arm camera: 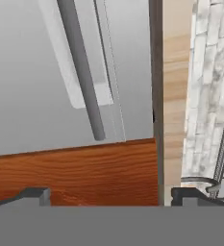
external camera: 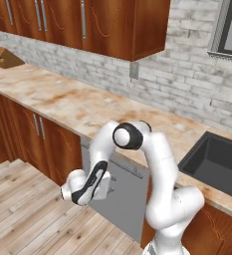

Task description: Open the dishwasher door and pull out the top rack.

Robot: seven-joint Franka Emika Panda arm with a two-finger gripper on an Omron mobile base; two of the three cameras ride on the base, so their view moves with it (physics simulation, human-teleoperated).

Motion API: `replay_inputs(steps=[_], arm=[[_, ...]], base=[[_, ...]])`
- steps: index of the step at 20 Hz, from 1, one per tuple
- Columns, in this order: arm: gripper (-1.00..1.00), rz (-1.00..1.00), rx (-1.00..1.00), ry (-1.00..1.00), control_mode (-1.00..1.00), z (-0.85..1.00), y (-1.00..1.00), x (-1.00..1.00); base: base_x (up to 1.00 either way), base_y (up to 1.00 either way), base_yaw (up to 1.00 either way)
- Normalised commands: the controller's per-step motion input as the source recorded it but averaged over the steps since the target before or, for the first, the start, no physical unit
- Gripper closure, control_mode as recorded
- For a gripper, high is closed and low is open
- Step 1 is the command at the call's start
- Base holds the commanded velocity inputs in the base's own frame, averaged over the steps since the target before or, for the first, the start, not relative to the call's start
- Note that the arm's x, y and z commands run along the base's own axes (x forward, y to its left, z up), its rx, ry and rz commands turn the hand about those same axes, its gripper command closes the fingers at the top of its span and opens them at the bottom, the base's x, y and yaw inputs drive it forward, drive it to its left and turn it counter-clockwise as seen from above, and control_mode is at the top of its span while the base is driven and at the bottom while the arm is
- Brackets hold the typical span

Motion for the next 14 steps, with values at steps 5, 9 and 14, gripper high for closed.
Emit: replay_inputs(steps=[5, 9, 14], arm=[[-1.0, 0.02, -0.26, -0.05, -1.0, 0.0, -0.05, 0.45], [-1.0, 0.01, -0.06, 0.04, -1.0, 0.23, -0.07, 0.47], [-1.0, 0.04, 0.0, 0.11, -1.0, 0.23, -0.26, 0.25]], base=[[0.0, 0.0, 0.0], [0.0, 0.0, 0.0], [0.0, 0.0, 0.0]])
